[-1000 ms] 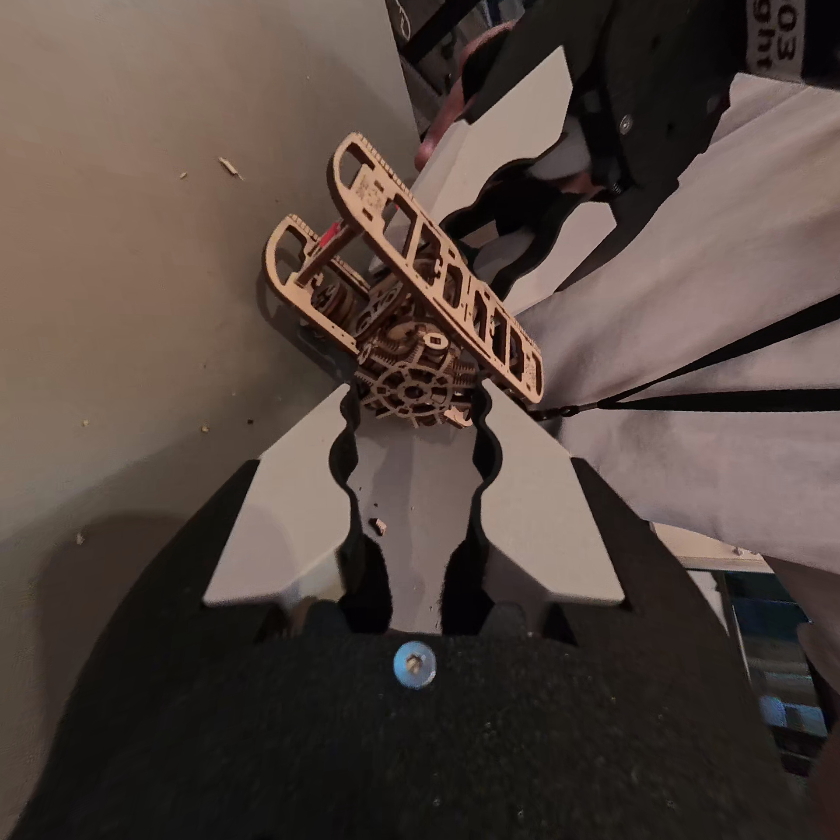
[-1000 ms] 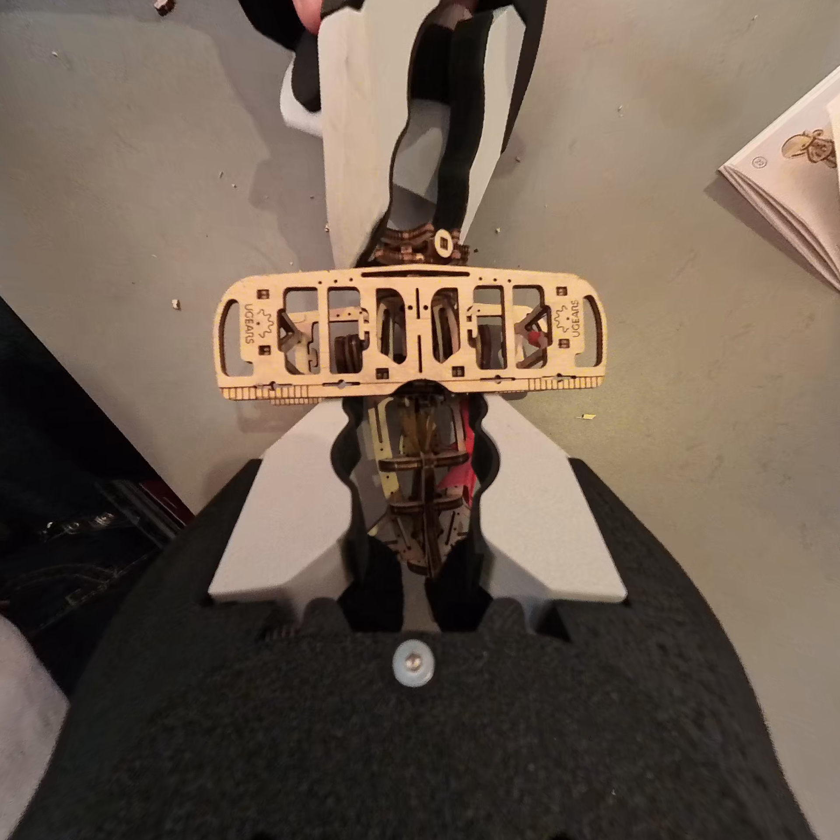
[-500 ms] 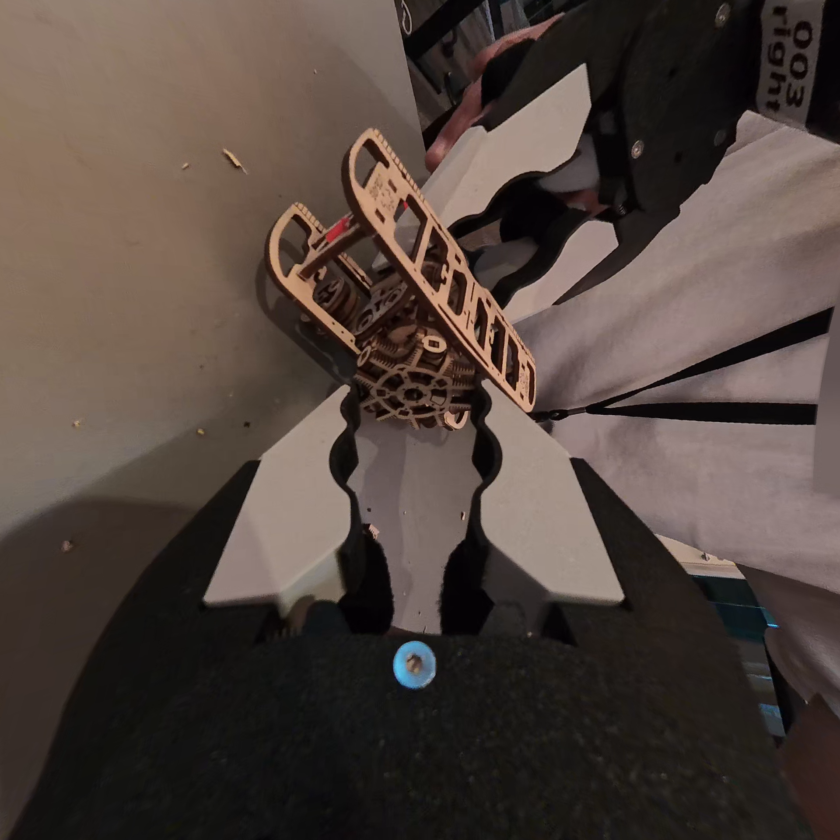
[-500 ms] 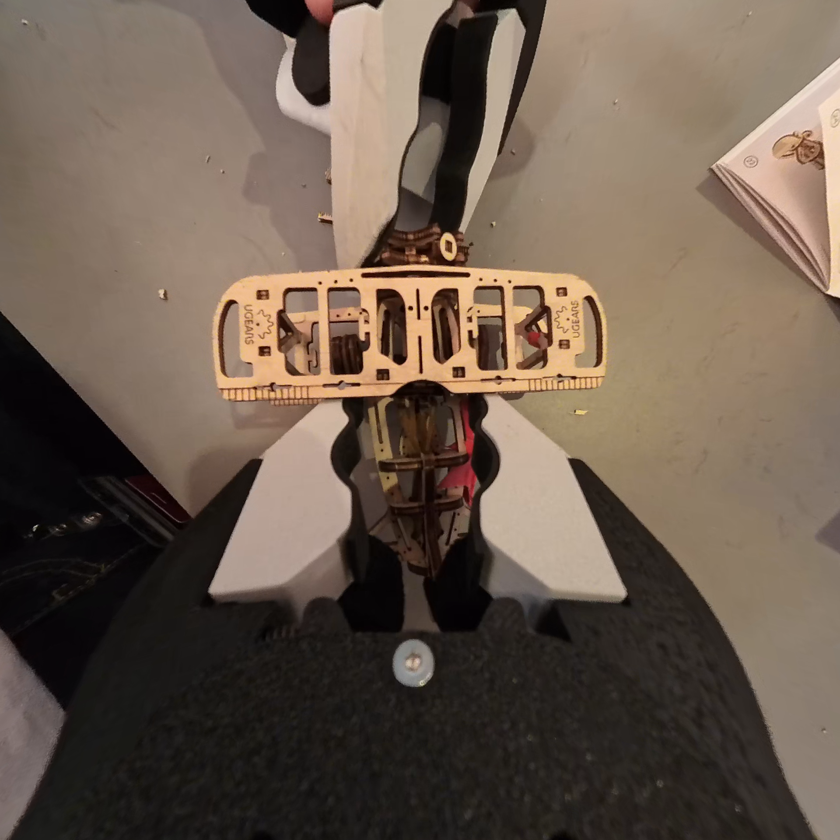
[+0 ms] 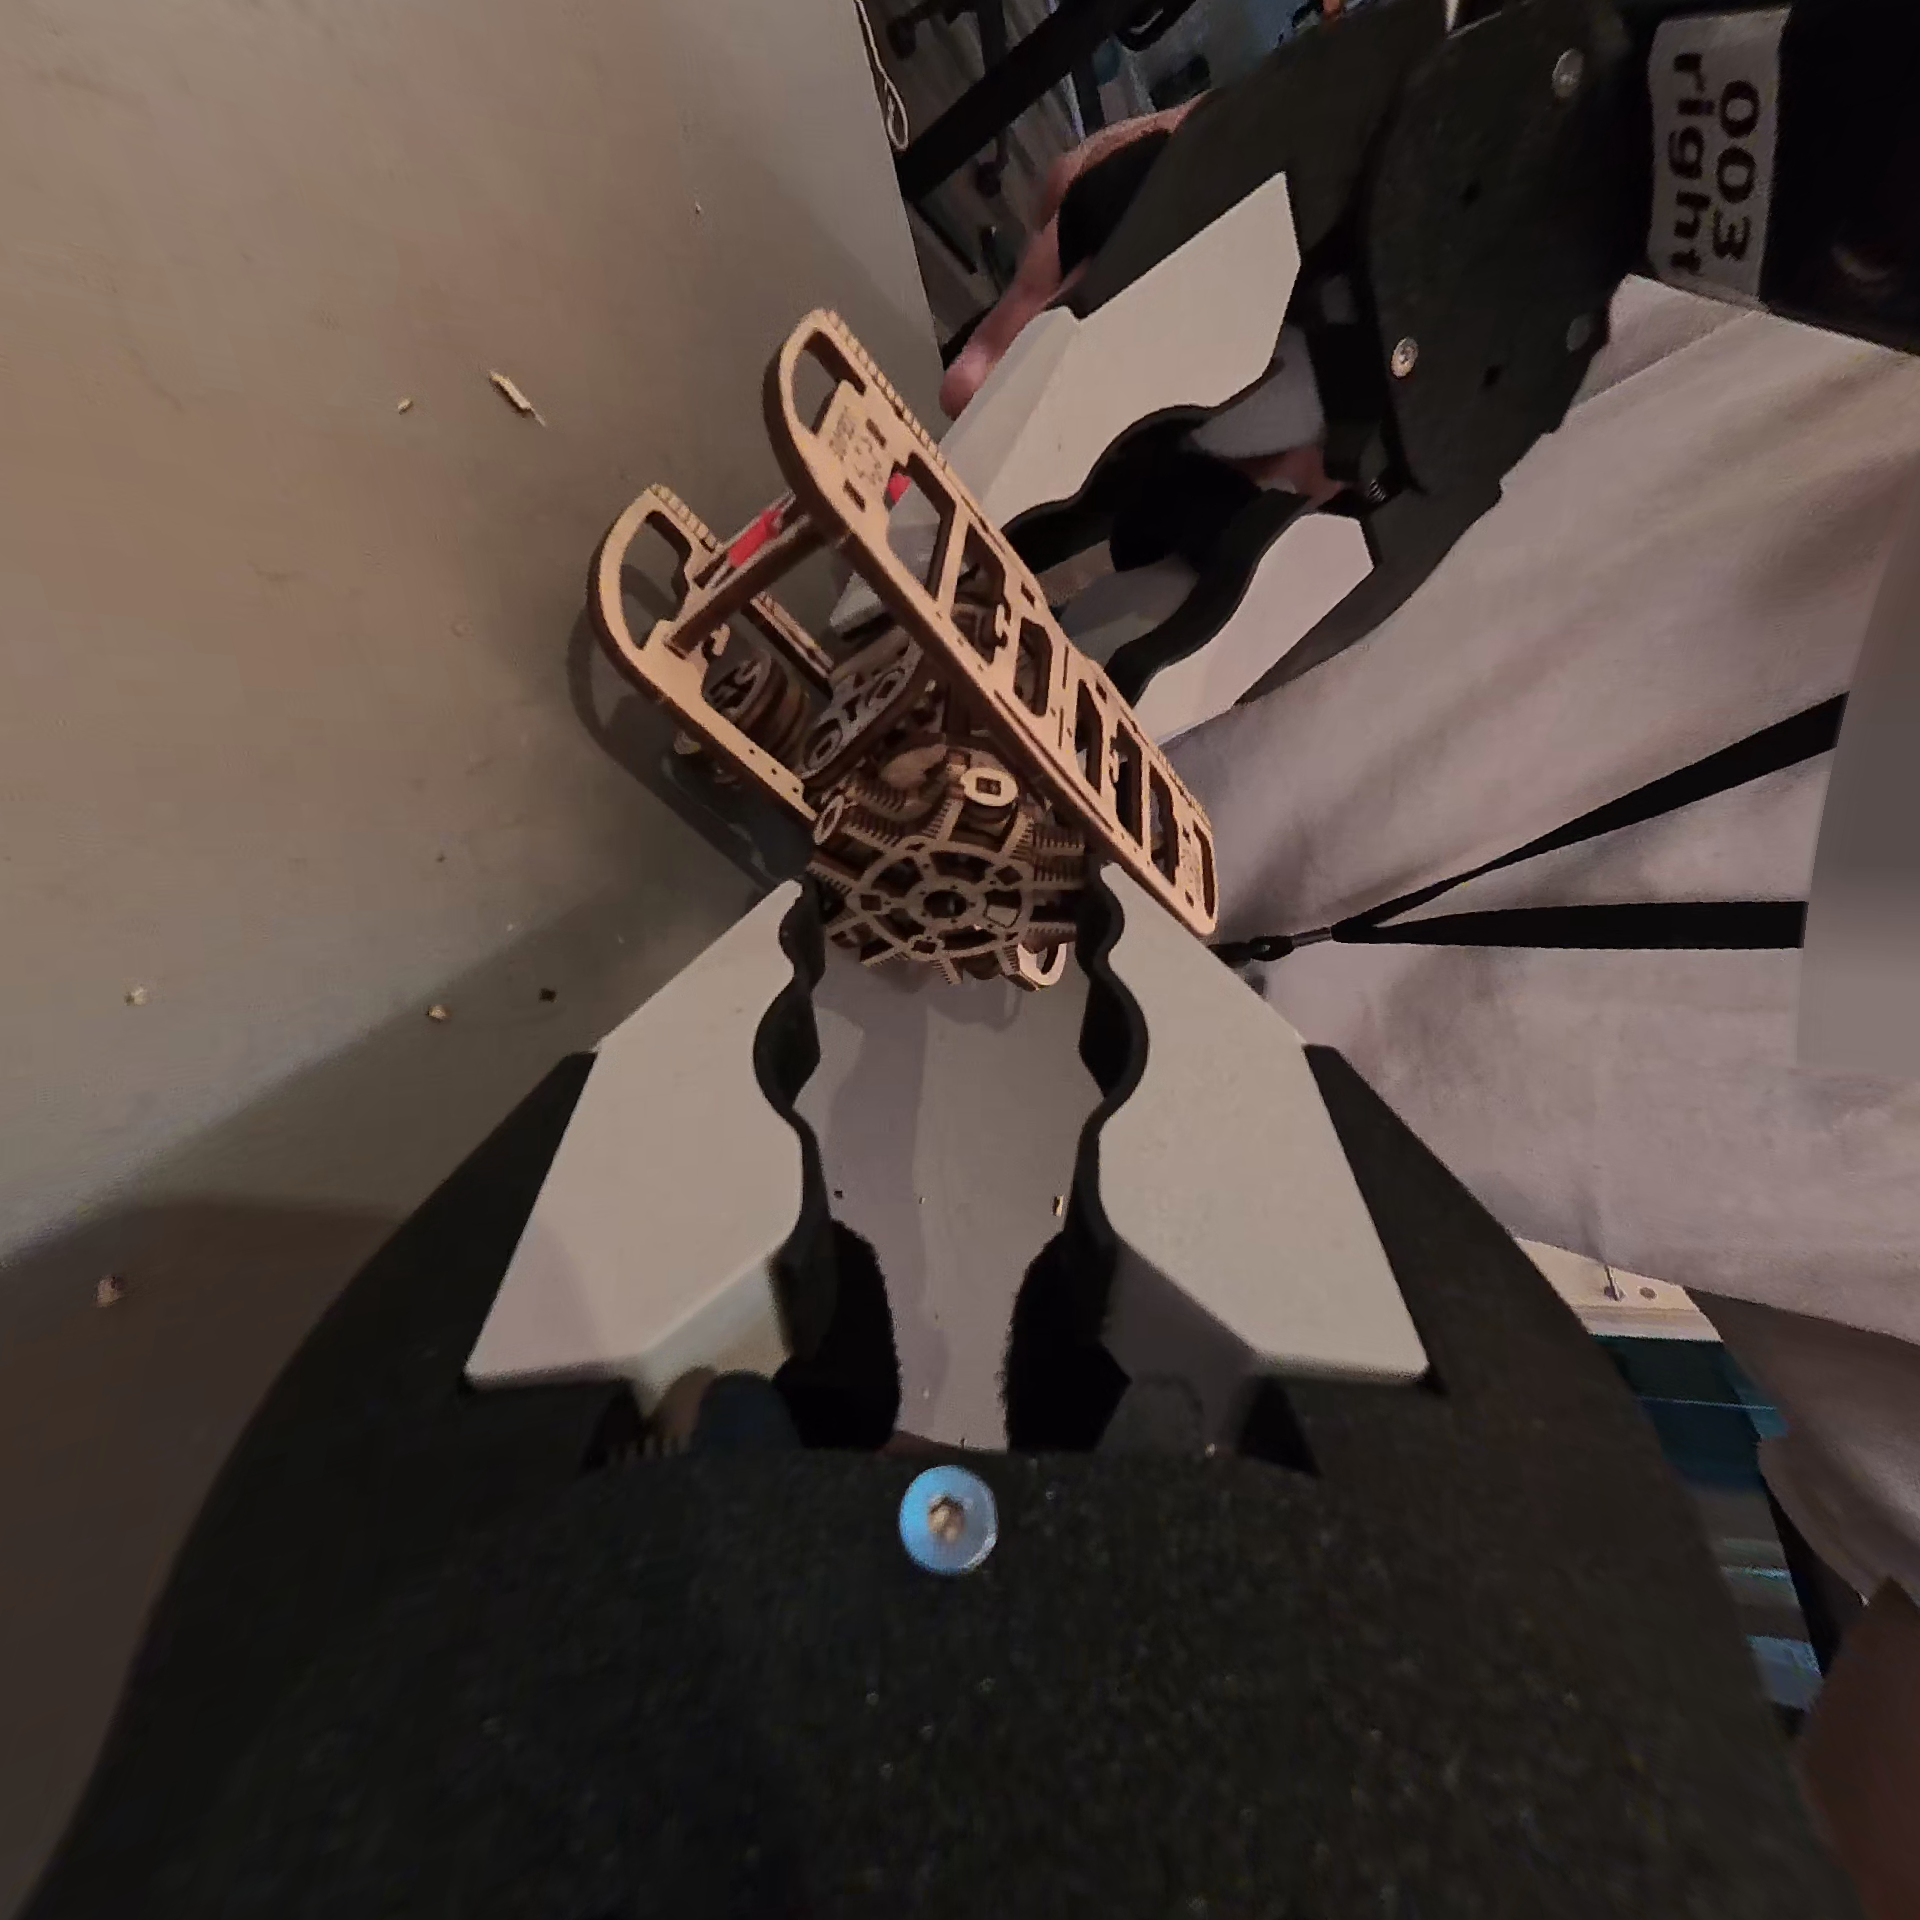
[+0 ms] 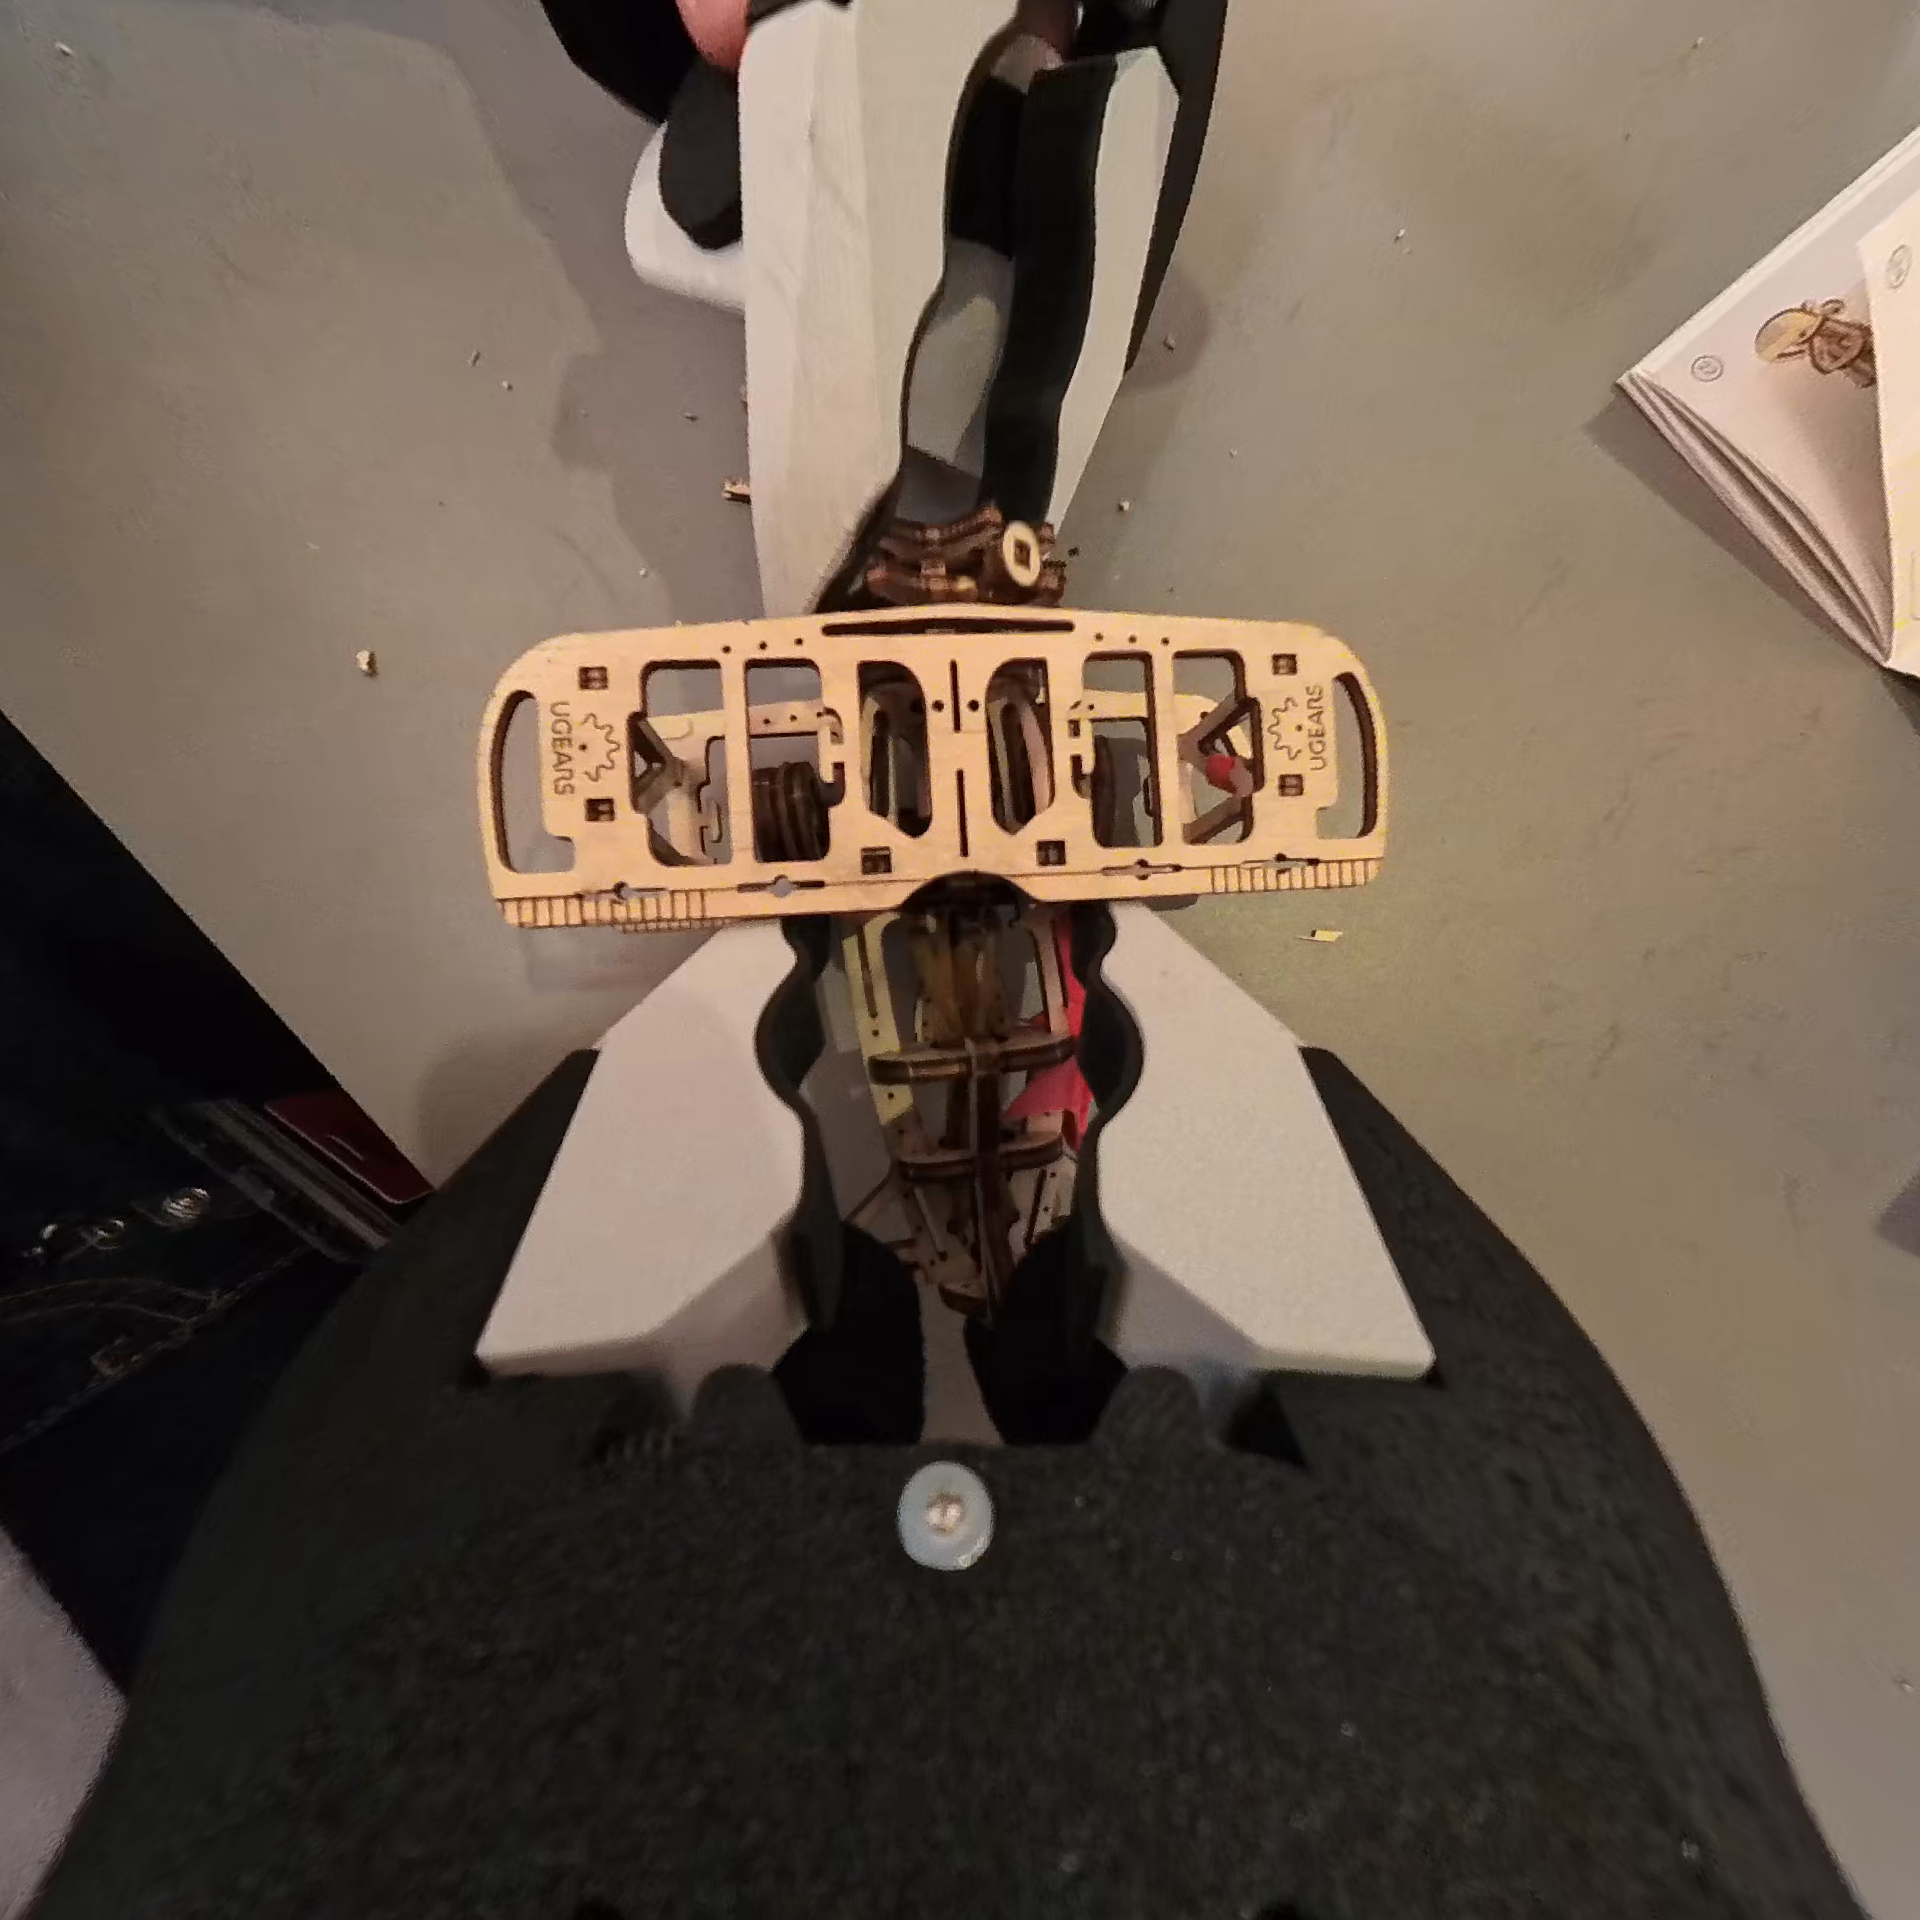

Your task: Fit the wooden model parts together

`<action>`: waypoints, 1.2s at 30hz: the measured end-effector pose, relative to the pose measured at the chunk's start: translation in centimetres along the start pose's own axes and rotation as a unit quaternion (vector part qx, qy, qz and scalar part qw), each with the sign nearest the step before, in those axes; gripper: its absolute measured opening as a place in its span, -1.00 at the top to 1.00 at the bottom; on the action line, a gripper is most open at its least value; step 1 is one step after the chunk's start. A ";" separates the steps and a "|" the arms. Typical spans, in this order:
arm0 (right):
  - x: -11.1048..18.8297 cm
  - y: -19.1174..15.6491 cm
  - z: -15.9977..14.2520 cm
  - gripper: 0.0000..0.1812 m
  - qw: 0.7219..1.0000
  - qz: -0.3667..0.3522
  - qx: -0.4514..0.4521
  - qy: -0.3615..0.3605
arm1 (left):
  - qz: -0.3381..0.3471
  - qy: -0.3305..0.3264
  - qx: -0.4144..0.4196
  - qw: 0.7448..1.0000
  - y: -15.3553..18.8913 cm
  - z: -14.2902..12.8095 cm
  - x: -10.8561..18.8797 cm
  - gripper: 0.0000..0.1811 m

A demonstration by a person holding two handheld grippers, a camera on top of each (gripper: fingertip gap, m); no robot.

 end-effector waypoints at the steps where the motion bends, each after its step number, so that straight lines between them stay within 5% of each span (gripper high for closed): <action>1: 0.0 0.0 -0.1 0.50 1.000 0.002 0.003 0.007 | 0.000 0.005 -0.001 1.000 0.0 0.0 0.0 0.49; 24: 0.0 0.2 0.0 0.50 1.000 0.018 -0.001 0.021 | 0.030 0.072 -0.047 0.996 0.2 0.1 0.6 0.48; 36: 0.0 0.2 0.0 0.50 1.000 0.016 0.025 -0.003 | 0.093 0.072 -0.157 0.981 0.5 -0.1 0.4 0.47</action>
Point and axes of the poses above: each gripper's, where its closed fingertips meet, x back along the fingers, z out of its top, y = z × x across the jaws, the point moved 4 cm from there along x, back along the fingers, and after that the axes turned 7 degrees about z, right-handed, at the moved point
